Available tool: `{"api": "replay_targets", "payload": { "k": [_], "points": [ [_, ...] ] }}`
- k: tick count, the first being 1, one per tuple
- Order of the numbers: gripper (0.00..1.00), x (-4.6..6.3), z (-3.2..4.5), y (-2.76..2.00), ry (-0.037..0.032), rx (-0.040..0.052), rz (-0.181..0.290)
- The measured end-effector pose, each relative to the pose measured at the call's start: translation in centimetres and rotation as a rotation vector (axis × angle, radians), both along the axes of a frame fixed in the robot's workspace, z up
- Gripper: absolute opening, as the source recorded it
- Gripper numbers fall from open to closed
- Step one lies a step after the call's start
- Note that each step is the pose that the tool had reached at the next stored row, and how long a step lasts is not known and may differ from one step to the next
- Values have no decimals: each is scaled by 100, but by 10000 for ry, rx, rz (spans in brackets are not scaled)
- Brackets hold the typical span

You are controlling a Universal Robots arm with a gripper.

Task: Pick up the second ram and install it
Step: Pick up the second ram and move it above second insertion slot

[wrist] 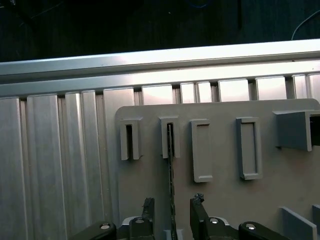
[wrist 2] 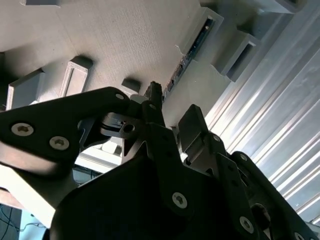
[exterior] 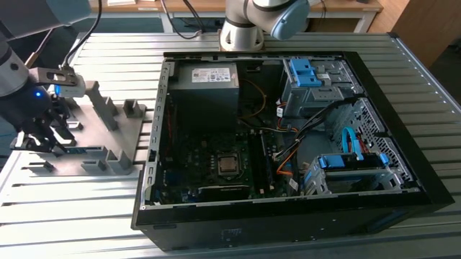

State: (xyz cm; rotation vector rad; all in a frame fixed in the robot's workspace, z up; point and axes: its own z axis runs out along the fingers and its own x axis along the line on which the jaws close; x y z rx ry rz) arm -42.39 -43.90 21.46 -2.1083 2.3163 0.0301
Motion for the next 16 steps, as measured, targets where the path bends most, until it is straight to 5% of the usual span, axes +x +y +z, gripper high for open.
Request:
{"api": "replay_targets", "payload": {
  "k": [16],
  "points": [
    [41, 0, -253, 7, 1, 0, 496]
  ]
}}
